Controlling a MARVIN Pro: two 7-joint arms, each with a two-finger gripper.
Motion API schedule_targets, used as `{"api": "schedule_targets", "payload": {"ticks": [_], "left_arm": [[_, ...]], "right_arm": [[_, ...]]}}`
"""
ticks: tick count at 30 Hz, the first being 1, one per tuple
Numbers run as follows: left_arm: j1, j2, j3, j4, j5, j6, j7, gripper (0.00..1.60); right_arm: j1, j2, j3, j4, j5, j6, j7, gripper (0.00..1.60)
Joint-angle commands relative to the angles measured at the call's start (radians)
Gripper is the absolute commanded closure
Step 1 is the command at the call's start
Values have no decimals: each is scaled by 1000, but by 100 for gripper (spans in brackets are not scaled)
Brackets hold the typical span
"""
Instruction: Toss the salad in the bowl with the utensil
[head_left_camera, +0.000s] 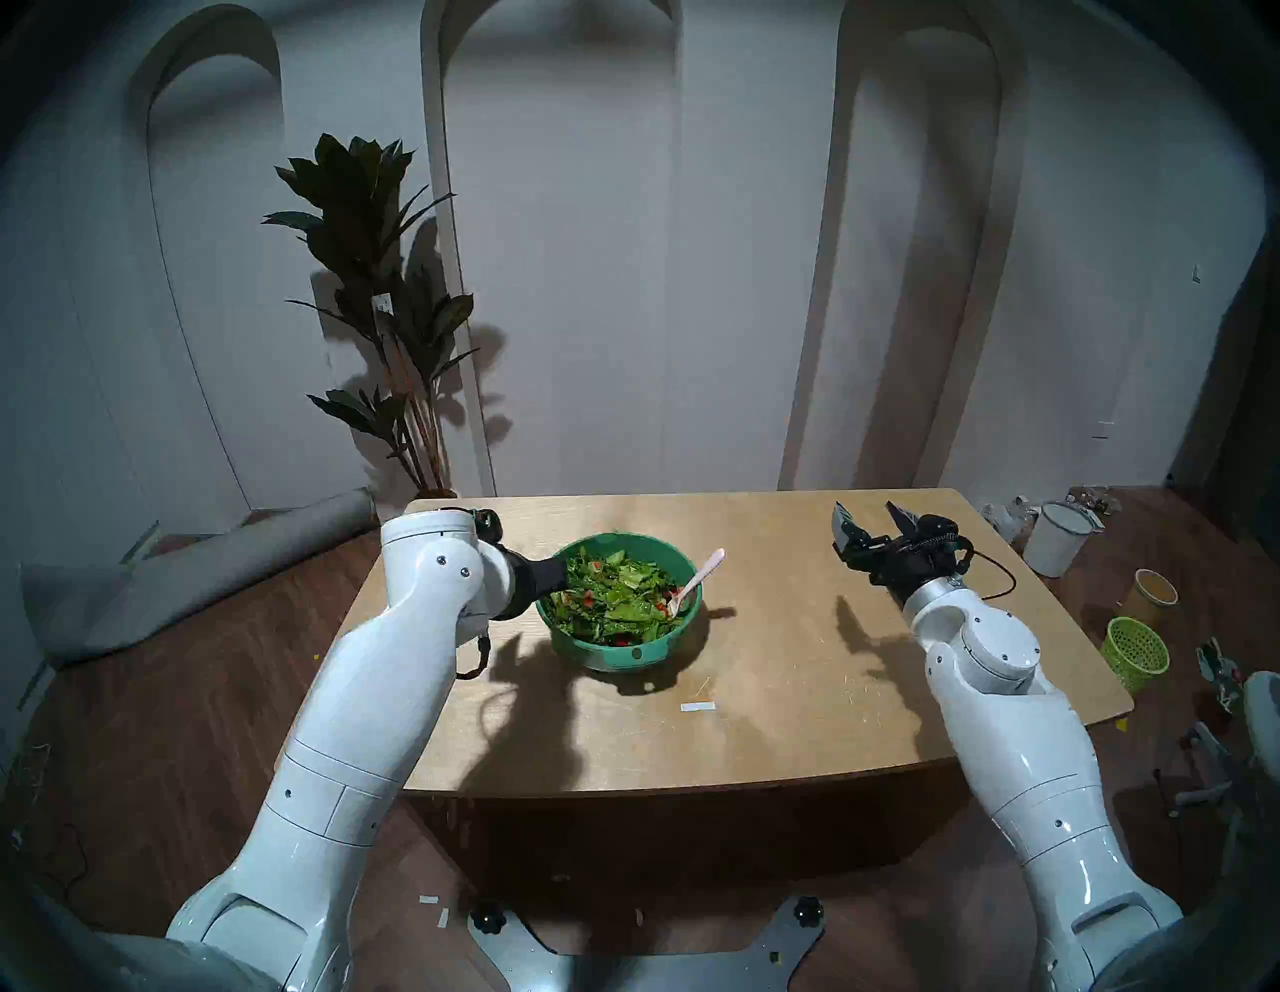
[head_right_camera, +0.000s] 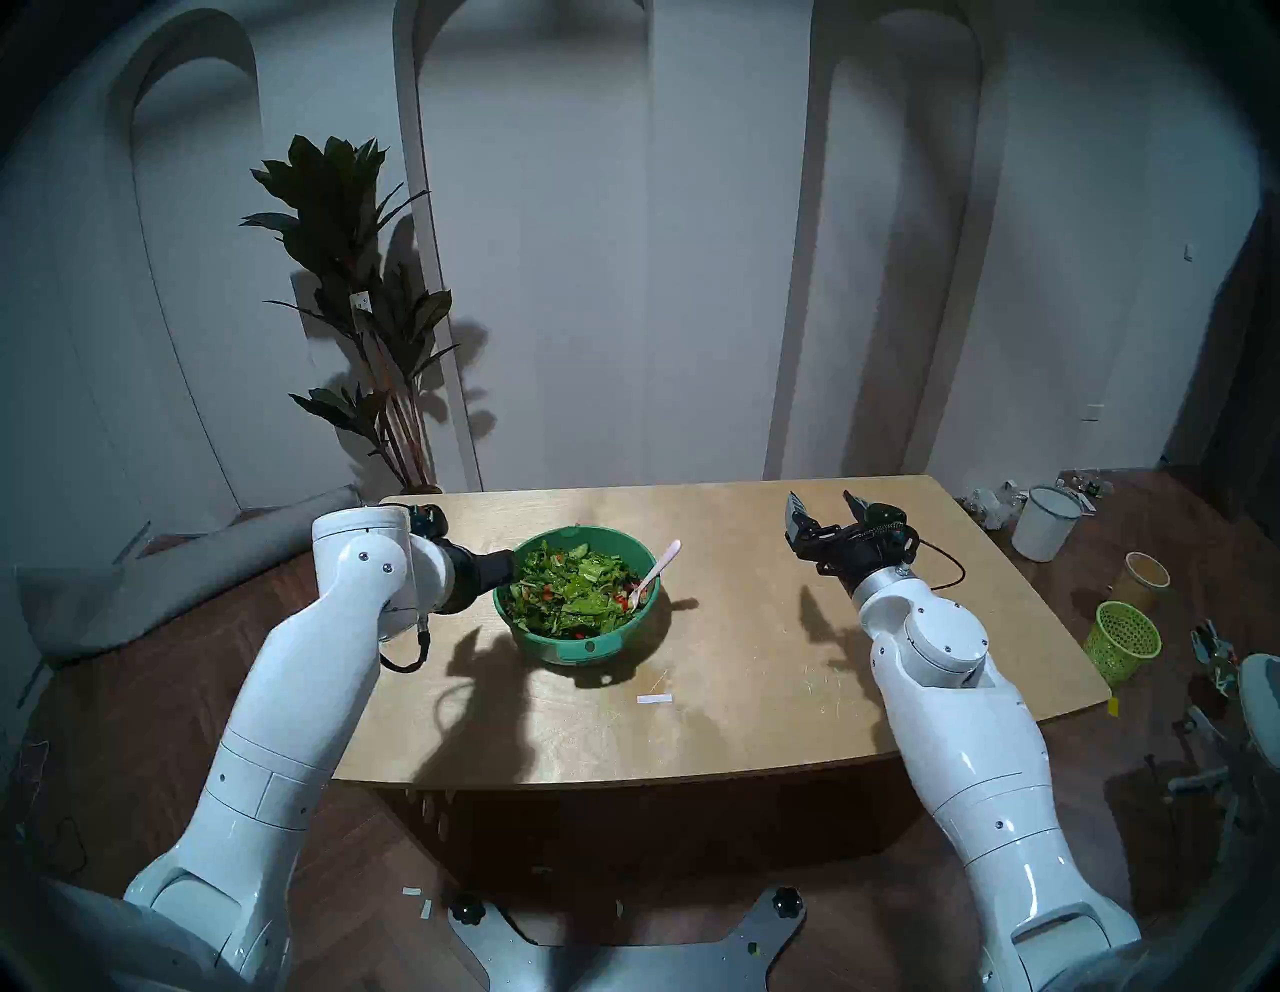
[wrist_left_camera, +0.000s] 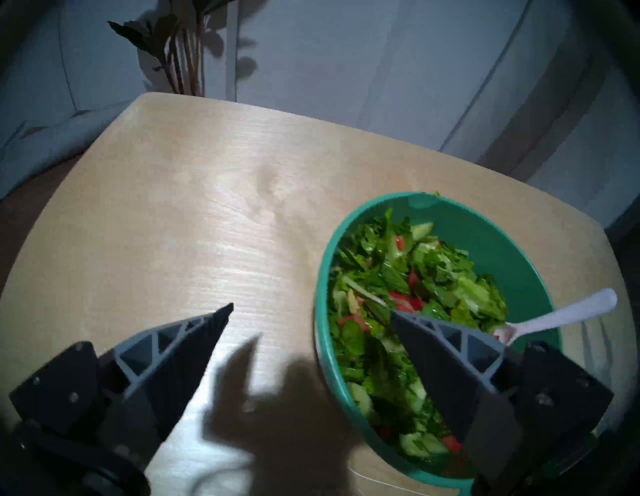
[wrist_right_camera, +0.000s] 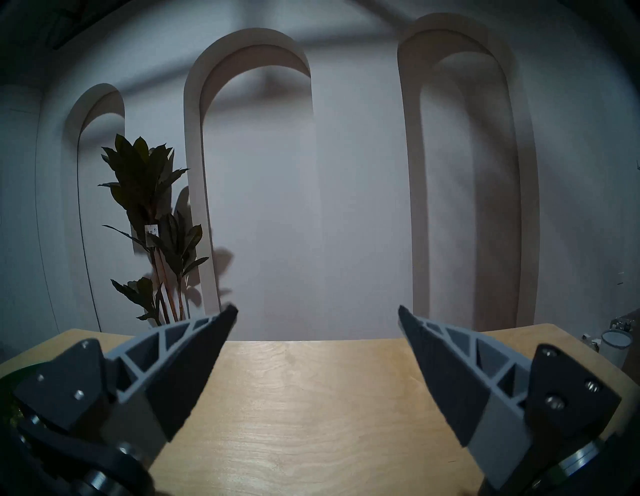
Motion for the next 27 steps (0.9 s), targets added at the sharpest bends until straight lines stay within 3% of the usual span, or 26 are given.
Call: {"api": "schedule_targets", "payload": {"ticks": [1,16,27], "left_arm": [[-57,51,36,-1,-93,-2,107,0],[-128,96,87,122,-121,-2,106,0],[-150,109,114,142,-125,-2,106,1]], "right_arm": [[-8,25,23,-46,3,7,7,0],[-18,17,48,-59,11,11,13,0],[-9,6,44,-55,14,8,1,0]]}}
